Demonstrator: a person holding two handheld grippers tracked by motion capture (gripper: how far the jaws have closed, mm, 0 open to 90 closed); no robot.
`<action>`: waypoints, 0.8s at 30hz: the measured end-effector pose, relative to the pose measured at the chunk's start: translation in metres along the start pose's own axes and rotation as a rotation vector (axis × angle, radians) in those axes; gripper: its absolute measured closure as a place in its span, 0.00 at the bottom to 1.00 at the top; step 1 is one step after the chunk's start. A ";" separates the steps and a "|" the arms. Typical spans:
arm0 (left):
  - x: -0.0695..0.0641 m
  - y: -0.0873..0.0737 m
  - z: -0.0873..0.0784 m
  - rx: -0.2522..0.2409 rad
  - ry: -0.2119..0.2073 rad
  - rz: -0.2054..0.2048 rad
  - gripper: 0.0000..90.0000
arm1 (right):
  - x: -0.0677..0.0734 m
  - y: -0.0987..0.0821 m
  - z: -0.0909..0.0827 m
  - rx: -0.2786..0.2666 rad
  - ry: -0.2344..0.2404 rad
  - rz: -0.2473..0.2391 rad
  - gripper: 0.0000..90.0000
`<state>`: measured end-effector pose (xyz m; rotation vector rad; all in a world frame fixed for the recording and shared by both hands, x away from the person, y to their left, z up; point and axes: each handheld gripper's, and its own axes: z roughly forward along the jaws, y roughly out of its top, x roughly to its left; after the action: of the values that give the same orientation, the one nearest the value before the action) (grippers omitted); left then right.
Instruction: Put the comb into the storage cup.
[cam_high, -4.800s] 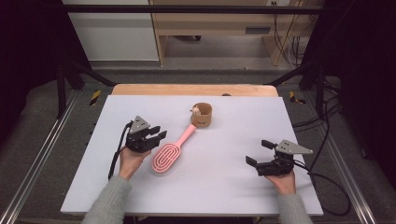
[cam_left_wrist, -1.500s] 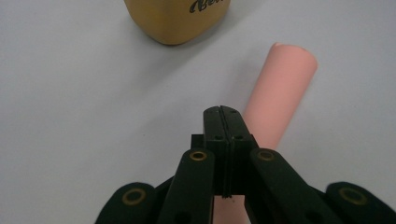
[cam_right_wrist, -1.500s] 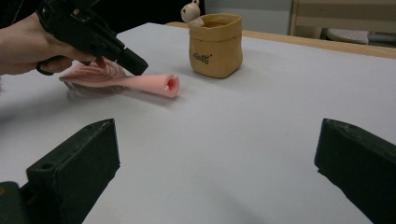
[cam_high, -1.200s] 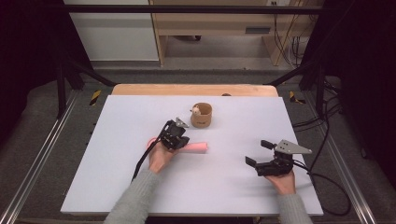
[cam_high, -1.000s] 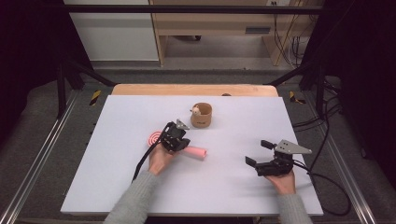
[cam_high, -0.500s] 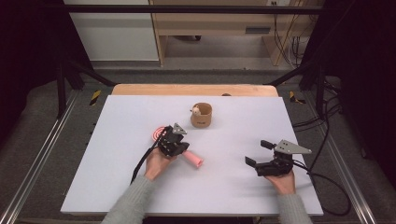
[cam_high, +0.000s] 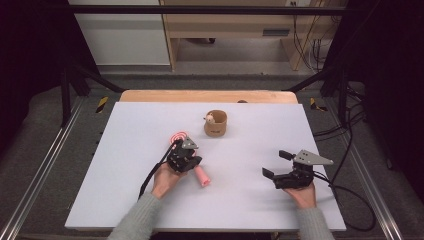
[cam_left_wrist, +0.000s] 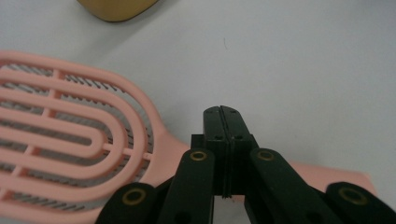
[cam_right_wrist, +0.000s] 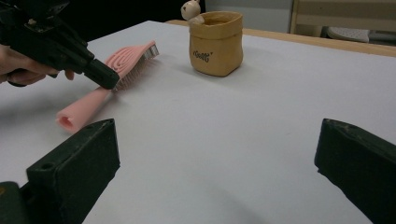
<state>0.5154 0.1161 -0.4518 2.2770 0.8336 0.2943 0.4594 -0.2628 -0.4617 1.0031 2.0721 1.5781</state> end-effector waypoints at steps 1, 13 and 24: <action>0.000 -0.001 0.000 0.000 0.000 0.002 1.00 | 0.000 0.000 0.000 0.000 0.001 0.000 0.01; -0.004 -0.012 -0.010 -0.004 -0.008 0.025 1.00 | 0.000 0.000 0.000 0.002 0.000 -0.002 0.01; -0.005 -0.027 -0.019 0.007 -0.003 0.044 1.00 | 0.000 -0.001 0.001 0.005 0.000 -0.003 0.01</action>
<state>0.4903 0.1381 -0.4556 2.3042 0.7843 0.3084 0.4597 -0.2623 -0.4624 1.0019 2.0779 1.5720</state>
